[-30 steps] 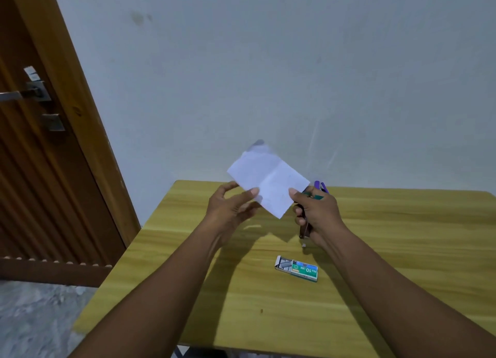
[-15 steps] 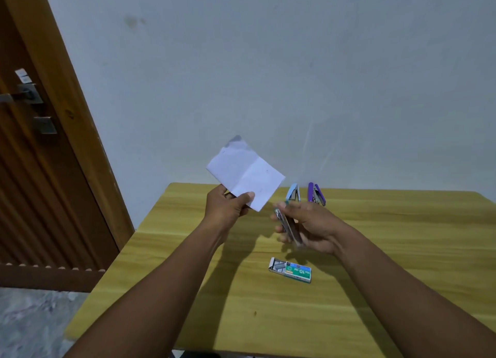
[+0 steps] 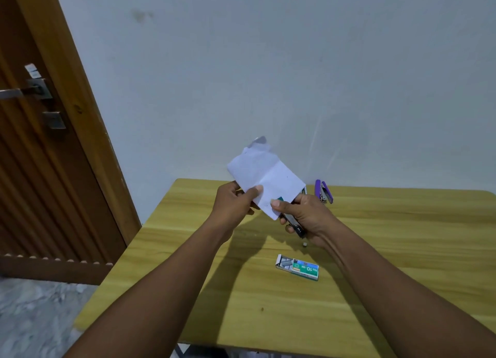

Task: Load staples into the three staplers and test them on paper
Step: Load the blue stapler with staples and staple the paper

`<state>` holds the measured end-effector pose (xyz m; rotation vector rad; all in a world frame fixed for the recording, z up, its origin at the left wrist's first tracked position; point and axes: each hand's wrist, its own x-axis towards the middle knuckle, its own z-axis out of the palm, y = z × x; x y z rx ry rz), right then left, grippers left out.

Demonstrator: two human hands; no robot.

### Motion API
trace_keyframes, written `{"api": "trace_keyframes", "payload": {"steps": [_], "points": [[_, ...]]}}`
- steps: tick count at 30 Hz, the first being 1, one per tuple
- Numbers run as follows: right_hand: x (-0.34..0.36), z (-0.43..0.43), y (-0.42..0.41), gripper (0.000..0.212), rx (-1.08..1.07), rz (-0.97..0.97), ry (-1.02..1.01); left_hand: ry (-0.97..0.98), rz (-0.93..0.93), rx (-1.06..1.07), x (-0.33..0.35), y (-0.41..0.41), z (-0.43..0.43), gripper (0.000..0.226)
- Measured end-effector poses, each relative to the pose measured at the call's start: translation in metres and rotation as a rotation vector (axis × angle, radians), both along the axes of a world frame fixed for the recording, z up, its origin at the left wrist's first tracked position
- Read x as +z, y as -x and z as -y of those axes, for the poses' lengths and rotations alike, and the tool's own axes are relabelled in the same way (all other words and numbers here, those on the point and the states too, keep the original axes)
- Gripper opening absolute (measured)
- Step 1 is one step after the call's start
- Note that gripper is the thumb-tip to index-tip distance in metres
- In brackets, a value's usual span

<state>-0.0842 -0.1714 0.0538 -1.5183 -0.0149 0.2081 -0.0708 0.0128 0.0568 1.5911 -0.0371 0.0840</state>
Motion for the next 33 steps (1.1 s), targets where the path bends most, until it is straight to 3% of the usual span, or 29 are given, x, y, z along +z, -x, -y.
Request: {"api": "trace_keyframes", "payload": {"steps": [5,7,11,15,16,17,19,21,24,27,33], "points": [[-0.006,0.014,-0.005,0.051,0.013,-0.081,0.334,-0.003,-0.009,0.201,-0.013,-0.005,-0.006,0.014],[-0.015,0.024,-0.013,0.037,-0.091,-0.097,0.475,-0.029,-0.041,0.334,-0.022,-0.012,-0.011,0.033],[-0.037,0.044,-0.033,0.022,-0.227,-0.088,0.872,-0.446,-0.170,0.484,-0.046,-0.013,-0.021,0.070],[-0.052,0.047,-0.044,0.030,-0.352,-0.009,1.049,-0.885,-0.109,0.586,-0.068,-0.014,-0.029,0.114],[-0.054,0.043,-0.046,0.030,-0.378,0.023,1.076,-0.970,-0.068,0.615,-0.073,-0.017,-0.032,0.115],[-0.054,0.039,-0.049,0.031,-0.388,0.050,1.109,-1.071,0.005,0.607,-0.078,-0.021,-0.035,0.107],[-0.052,0.028,-0.059,0.033,-0.361,0.079,1.130,-1.268,0.219,0.486,-0.090,-0.029,-0.039,0.064],[-0.051,0.015,-0.072,0.036,-0.323,0.083,1.084,-1.285,0.288,0.319,-0.098,-0.037,-0.041,0.023],[-0.053,-0.006,-0.092,0.035,-0.297,0.095,1.029,-1.200,0.225,0.213,-0.102,-0.042,-0.046,0.025],[-0.053,-0.022,-0.107,0.033,-0.300,0.103,1.011,-1.252,0.203,0.132,-0.103,-0.044,-0.047,0.037],[-0.051,-0.042,-0.131,0.050,-0.335,0.121,1.102,-1.242,0.135,0.073,-0.103,-0.045,-0.047,0.047]]}}
